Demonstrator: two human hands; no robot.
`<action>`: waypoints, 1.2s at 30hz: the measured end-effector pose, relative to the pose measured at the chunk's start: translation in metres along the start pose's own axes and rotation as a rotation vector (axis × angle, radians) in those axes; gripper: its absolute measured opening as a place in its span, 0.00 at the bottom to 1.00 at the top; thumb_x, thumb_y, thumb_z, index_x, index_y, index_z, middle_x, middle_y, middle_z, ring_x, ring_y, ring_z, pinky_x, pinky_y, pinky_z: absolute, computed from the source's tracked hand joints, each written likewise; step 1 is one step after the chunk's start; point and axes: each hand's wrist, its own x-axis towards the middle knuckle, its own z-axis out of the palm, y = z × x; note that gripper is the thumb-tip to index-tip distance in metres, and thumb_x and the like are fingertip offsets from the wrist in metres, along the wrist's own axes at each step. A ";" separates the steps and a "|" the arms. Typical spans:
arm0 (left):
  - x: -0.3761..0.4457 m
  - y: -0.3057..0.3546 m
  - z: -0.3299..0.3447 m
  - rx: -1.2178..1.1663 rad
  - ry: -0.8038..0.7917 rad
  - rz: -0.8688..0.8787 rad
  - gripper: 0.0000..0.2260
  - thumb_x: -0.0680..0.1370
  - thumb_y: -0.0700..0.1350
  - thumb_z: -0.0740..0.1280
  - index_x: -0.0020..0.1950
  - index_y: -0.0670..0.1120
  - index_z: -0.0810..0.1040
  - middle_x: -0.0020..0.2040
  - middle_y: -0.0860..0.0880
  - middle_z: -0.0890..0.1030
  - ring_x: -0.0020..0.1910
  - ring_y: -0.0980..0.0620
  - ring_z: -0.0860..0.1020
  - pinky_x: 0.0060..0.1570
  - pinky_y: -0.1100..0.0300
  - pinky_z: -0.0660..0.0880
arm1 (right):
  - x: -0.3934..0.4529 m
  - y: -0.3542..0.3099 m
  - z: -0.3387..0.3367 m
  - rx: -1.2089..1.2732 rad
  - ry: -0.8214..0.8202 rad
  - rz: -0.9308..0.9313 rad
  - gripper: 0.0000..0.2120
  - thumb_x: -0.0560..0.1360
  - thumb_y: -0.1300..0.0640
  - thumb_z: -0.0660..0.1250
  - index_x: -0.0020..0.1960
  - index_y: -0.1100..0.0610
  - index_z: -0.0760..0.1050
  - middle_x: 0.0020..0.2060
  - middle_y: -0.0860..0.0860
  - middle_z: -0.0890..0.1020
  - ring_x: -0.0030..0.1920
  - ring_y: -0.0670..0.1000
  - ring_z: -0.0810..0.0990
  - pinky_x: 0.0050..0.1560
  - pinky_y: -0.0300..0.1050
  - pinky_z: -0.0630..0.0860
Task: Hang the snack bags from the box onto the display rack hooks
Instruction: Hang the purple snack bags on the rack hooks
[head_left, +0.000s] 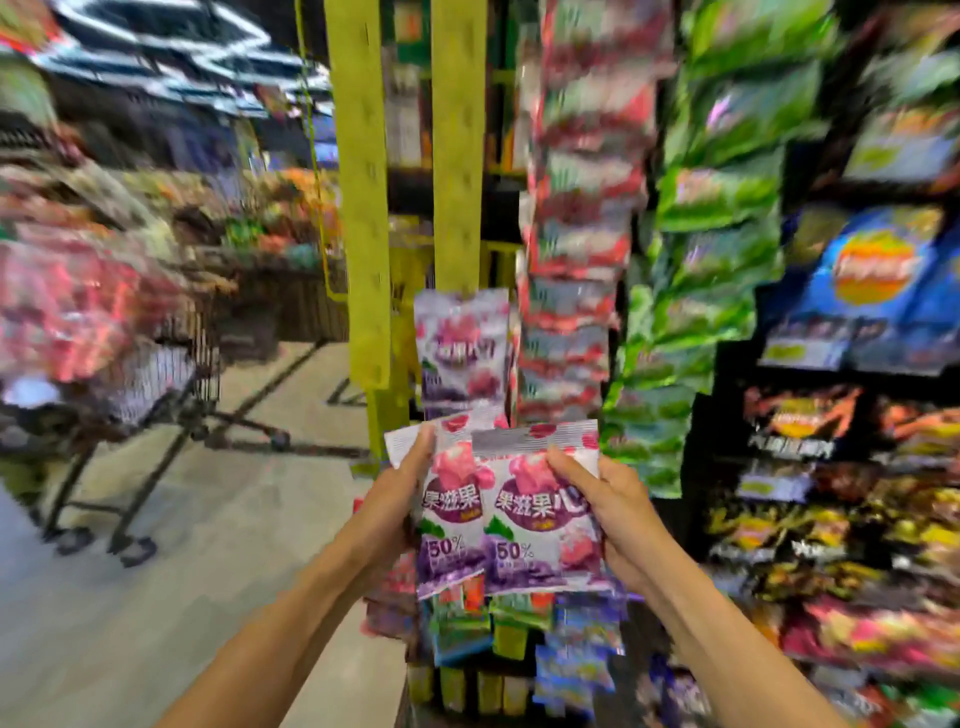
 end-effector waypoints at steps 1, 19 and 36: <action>-0.003 0.017 0.002 0.001 -0.007 0.008 0.34 0.66 0.69 0.63 0.67 0.53 0.72 0.62 0.49 0.79 0.58 0.49 0.79 0.57 0.48 0.77 | 0.000 -0.019 0.002 0.008 0.009 -0.047 0.44 0.54 0.36 0.78 0.50 0.74 0.74 0.50 0.72 0.78 0.45 0.54 0.76 0.50 0.55 0.73; 0.044 0.197 -0.064 0.096 0.292 0.207 0.22 0.78 0.61 0.55 0.49 0.45 0.78 0.41 0.45 0.83 0.42 0.47 0.81 0.41 0.55 0.76 | 0.068 -0.132 0.068 -0.143 0.077 -0.105 0.24 0.76 0.54 0.66 0.27 0.54 0.57 0.12 0.43 0.60 0.14 0.42 0.59 0.19 0.29 0.57; 0.103 0.259 -0.072 0.105 0.113 0.267 0.22 0.77 0.64 0.55 0.49 0.48 0.78 0.48 0.43 0.83 0.48 0.46 0.81 0.42 0.56 0.76 | 0.147 -0.159 0.135 -0.211 0.504 -0.110 0.26 0.77 0.50 0.65 0.28 0.55 0.54 0.23 0.50 0.57 0.24 0.50 0.55 0.27 0.43 0.50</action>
